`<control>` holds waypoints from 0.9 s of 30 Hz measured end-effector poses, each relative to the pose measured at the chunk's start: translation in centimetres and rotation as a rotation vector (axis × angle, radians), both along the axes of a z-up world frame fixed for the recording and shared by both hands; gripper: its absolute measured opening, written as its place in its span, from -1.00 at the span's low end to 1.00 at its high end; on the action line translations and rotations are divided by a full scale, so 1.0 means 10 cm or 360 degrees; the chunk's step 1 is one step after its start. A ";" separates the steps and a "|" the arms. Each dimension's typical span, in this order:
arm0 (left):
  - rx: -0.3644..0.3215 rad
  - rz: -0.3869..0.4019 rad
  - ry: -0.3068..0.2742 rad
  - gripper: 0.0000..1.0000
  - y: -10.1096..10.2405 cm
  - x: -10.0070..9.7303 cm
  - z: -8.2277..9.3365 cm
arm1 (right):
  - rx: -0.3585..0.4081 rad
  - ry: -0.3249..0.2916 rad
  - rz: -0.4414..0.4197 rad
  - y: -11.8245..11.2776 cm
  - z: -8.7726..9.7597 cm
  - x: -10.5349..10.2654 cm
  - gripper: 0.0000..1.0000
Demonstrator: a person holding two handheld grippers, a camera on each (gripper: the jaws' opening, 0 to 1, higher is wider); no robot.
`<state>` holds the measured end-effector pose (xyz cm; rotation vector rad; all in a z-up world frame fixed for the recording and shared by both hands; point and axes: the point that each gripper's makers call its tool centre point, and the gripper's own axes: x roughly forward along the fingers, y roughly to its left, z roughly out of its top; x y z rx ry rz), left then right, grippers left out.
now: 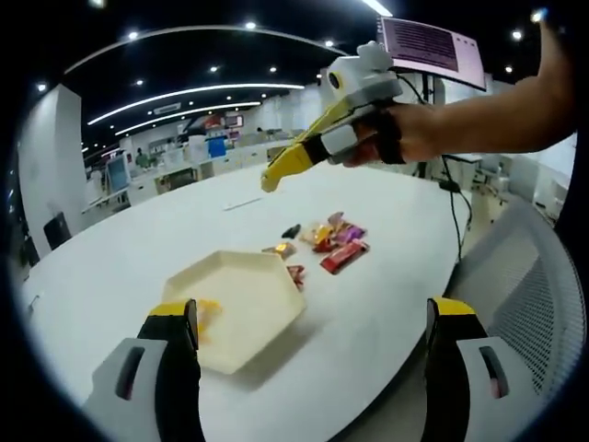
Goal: Place the target food into the container with the food tongs after gripping and lifting it, then release it inside without dropping or visibly crushing the food.
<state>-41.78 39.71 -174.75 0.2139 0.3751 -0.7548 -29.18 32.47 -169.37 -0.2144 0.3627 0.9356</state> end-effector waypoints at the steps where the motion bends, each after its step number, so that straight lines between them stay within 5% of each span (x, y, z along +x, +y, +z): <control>1: 0.0004 0.0000 -0.0001 0.99 0.00 0.00 0.00 | 0.0002 0.0005 0.0000 -0.01 -0.03 0.00 -0.48; 27: 0.0037 0.0015 0.0037 0.99 0.03 0.01 -0.06 | -0.0167 0.0199 -0.0035 -0.08 -1.08 -0.09 -0.48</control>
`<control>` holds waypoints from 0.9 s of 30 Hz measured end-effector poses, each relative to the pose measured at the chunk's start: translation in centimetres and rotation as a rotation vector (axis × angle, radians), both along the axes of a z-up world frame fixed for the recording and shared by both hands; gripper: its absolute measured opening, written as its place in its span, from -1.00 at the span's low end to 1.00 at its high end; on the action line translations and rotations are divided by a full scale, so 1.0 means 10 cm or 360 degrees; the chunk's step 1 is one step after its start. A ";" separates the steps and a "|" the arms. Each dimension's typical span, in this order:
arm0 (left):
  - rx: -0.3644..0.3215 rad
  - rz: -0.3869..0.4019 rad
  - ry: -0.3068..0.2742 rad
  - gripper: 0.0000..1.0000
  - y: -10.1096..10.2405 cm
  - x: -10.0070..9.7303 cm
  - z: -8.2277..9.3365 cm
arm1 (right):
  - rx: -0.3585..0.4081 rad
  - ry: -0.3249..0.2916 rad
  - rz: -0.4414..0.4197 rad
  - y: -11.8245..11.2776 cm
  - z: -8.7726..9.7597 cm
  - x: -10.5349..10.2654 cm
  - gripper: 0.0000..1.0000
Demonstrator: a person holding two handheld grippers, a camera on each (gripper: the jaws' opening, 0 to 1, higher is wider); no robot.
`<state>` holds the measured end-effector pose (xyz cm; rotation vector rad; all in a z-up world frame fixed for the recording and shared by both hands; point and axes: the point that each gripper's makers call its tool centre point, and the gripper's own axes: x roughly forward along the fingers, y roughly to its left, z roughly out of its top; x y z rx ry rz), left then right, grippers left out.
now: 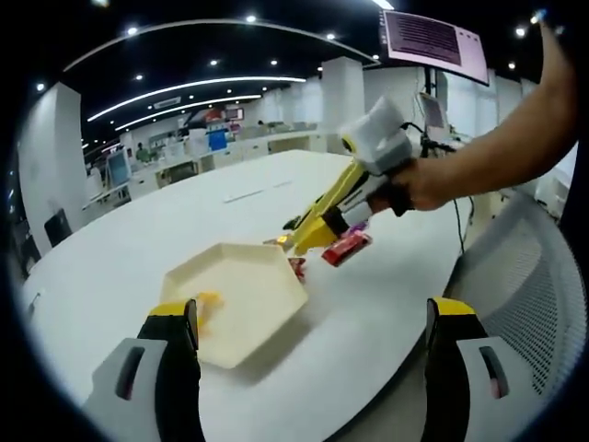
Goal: Place the target food into the container with the food tongs after gripping and lifting it, then release it inside without dropping or visibly crushing the food.
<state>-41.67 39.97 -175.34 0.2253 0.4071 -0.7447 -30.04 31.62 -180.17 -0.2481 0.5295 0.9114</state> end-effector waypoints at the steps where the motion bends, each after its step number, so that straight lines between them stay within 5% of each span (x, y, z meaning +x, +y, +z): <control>1: 0.0000 0.0003 0.0000 0.99 0.00 0.00 0.00 | -0.0013 0.0002 -0.0002 0.00 -0.02 0.00 -0.47; 17: 0.0004 0.0013 0.0008 0.99 0.01 0.01 -0.01 | -0.0066 0.0092 -0.0056 0.03 -0.24 0.04 -0.44; 27: 0.0000 0.0017 0.0005 0.99 0.01 0.01 -0.01 | -0.0086 0.0167 -0.0086 0.04 -0.29 0.04 -0.61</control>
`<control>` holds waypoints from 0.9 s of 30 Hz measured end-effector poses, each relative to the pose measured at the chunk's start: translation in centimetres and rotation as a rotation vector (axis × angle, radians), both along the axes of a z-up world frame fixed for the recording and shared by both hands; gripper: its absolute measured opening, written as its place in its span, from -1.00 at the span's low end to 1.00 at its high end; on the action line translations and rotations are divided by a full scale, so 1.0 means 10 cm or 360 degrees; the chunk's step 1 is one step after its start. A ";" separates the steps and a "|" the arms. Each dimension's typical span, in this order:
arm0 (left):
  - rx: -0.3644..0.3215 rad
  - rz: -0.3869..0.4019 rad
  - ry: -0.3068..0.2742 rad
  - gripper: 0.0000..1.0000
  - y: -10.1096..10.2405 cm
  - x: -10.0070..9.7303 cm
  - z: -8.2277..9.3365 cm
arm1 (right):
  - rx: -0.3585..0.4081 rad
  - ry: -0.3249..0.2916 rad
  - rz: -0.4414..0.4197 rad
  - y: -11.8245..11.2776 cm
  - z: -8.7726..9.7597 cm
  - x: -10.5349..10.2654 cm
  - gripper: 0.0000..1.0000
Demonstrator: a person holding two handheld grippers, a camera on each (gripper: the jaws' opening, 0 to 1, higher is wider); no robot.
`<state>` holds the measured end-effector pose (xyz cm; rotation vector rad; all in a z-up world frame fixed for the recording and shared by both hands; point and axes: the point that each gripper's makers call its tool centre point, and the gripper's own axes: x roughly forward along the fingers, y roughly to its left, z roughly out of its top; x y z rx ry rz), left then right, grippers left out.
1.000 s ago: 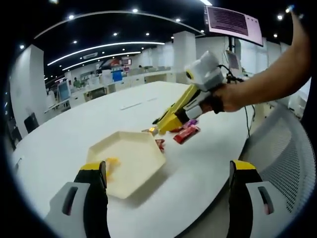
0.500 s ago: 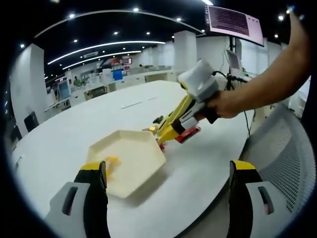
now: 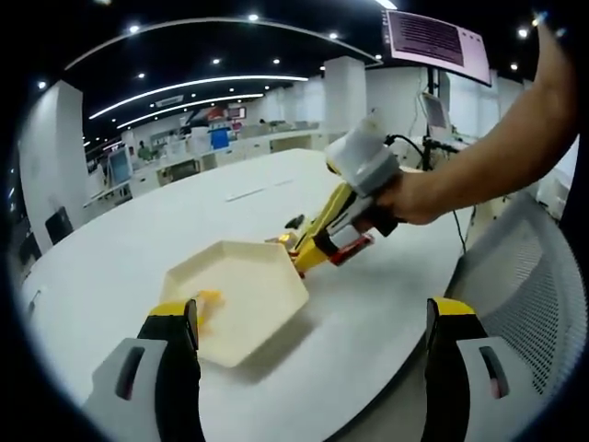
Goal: Place the target food into the container with the food tongs after gripping and lifting it, then release it inside without dropping or visibly crushing the food.
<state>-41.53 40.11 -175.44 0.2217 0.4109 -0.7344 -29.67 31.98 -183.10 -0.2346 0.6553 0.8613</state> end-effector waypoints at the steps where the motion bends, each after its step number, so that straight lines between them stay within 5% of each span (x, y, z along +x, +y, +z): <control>1: -0.0003 0.0000 0.0001 0.99 0.00 0.00 0.00 | 0.0002 0.0016 0.0000 -0.01 0.00 -0.01 -0.62; 12: -0.0057 0.0010 -0.0019 0.99 0.00 0.01 0.06 | 0.0005 0.0050 -0.0045 -0.16 0.03 -0.03 -0.63; 27: -0.0058 -0.0004 -0.0022 0.99 -0.01 0.00 0.06 | 0.0035 -0.0088 -0.0076 -0.29 0.59 0.15 -0.63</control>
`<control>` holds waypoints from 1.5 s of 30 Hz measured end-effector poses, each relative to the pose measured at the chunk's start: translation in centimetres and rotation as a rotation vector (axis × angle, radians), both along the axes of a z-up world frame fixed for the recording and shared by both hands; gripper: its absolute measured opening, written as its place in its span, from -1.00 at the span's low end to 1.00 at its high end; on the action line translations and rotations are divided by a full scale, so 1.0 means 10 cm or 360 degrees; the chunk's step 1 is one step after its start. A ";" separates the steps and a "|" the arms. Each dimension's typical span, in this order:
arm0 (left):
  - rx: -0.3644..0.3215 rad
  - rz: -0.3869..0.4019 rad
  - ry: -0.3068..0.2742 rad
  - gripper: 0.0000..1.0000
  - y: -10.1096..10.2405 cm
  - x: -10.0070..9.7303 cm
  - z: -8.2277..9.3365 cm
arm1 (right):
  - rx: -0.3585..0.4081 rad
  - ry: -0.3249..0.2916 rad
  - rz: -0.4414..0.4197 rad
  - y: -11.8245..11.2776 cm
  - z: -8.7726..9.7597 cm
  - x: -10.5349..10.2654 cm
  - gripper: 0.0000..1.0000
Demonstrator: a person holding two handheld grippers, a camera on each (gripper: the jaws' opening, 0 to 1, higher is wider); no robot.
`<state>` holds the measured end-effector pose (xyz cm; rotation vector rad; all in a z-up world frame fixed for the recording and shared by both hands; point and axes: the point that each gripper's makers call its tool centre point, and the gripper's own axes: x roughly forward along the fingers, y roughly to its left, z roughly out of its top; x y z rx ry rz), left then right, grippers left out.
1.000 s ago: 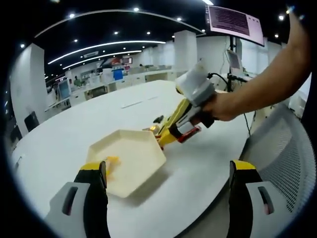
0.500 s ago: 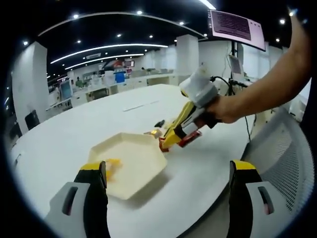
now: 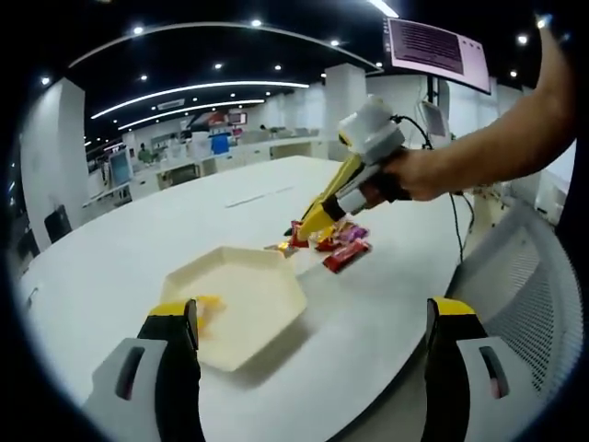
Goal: Place the target food into the container with the food tongs after gripping and lifting it, then release it inside without dropping or visibly crushing the food.
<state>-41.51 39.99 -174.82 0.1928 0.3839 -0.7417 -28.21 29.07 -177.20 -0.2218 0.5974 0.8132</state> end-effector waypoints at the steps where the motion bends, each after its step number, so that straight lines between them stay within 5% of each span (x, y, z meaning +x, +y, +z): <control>1: -0.0005 0.0000 0.0000 0.99 0.00 0.00 0.00 | 0.0000 -0.0016 0.0006 0.02 0.04 0.01 -0.63; 9: -0.0001 0.0005 -0.0005 0.99 0.01 0.01 0.01 | 0.0053 -0.0052 0.0060 0.27 0.24 0.05 -0.63; 21: 0.0010 0.0022 -0.0016 0.99 0.02 0.02 0.01 | 0.0151 -0.0062 0.0218 1.06 0.45 0.09 -0.62; 28: 0.0010 0.0033 -0.0022 0.99 0.03 0.03 0.01 | 0.0158 -0.0066 0.0281 1.32 0.56 0.18 -0.62; 36: -0.0019 0.0057 -0.0030 0.99 0.05 0.05 0.04 | 0.0158 -0.0086 0.0356 1.41 0.60 0.17 -0.53; 45: -0.0005 0.0045 -0.0035 0.99 0.04 0.04 0.04 | 0.0157 -0.0126 0.0363 1.23 0.75 0.26 -0.50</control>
